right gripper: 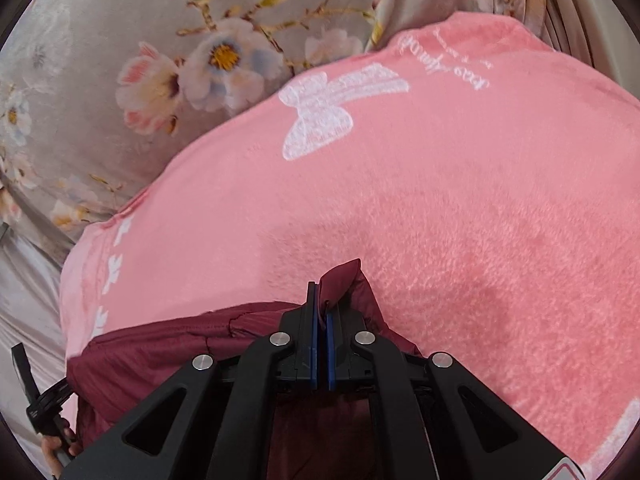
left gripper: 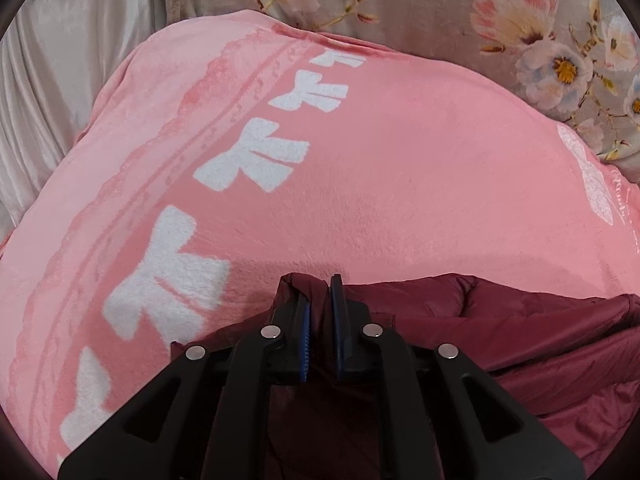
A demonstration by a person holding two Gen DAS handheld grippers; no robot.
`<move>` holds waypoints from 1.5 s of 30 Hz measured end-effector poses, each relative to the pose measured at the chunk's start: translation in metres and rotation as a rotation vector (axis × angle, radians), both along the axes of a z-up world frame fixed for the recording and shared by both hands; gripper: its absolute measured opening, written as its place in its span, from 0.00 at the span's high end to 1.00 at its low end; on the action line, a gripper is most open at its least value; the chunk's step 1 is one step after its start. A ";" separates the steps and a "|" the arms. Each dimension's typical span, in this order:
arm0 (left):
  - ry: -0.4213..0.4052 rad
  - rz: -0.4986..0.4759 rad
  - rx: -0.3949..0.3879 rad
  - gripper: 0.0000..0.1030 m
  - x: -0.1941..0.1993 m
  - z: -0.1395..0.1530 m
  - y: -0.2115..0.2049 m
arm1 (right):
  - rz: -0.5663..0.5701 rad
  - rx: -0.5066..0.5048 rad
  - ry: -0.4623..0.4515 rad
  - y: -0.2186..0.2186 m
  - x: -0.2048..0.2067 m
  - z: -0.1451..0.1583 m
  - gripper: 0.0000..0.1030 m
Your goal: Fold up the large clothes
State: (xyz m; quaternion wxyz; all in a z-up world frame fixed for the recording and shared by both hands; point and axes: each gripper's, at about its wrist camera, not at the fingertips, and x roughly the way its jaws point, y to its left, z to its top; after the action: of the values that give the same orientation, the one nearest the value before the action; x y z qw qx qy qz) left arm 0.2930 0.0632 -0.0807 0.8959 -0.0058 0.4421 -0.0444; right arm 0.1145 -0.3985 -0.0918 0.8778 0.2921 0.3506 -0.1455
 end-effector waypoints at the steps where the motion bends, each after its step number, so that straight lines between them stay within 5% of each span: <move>1: -0.005 -0.003 0.000 0.90 0.001 -0.004 -0.001 | -0.001 0.007 0.006 -0.001 0.001 -0.006 0.97; 9: -0.041 0.003 -0.053 0.85 0.005 -0.022 0.001 | -0.004 0.007 0.018 0.002 0.007 -0.028 0.99; 16: -0.030 0.010 -0.164 0.81 0.007 -0.018 0.019 | 0.015 0.132 -0.067 -0.012 -0.003 -0.032 0.91; 18: -0.011 0.011 -0.207 0.77 0.002 -0.005 0.034 | 0.012 0.184 -0.117 -0.023 -0.018 -0.022 0.82; 20: -0.056 0.051 -0.200 0.62 -0.010 0.019 0.054 | -0.031 0.158 -0.165 -0.031 -0.039 -0.004 0.71; 22: -0.140 0.083 -0.148 0.39 -0.023 0.044 0.068 | -0.069 0.100 -0.212 -0.036 -0.064 0.020 0.70; 25: -0.202 0.079 -0.061 0.39 -0.037 0.079 0.071 | -0.030 0.018 -0.228 -0.021 -0.076 0.050 0.70; 30: -0.189 -0.105 -0.102 0.39 -0.061 0.110 0.007 | 0.195 -0.092 -0.171 0.060 -0.041 0.074 0.71; 34: -0.069 -0.268 -0.098 0.38 -0.064 0.081 -0.068 | 0.379 -0.206 -0.062 0.134 0.001 0.057 0.71; 38: 0.017 -0.266 -0.051 0.38 -0.050 0.036 -0.101 | 0.425 -0.197 0.033 0.154 0.029 0.027 0.71; 41: 0.052 -0.244 -0.049 0.38 -0.038 0.019 -0.104 | 0.430 -0.185 0.071 0.155 0.046 0.014 0.99; 45: 0.049 -0.231 -0.024 0.38 -0.028 0.014 -0.104 | 0.413 -0.184 0.055 0.153 0.062 0.019 1.00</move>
State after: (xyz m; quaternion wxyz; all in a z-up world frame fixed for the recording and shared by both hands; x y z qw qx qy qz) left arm 0.2651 -0.0410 -0.0672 0.8736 0.0334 0.4609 -0.1526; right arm 0.1763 -0.2458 -0.0730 0.9019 0.1288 0.4122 -0.0019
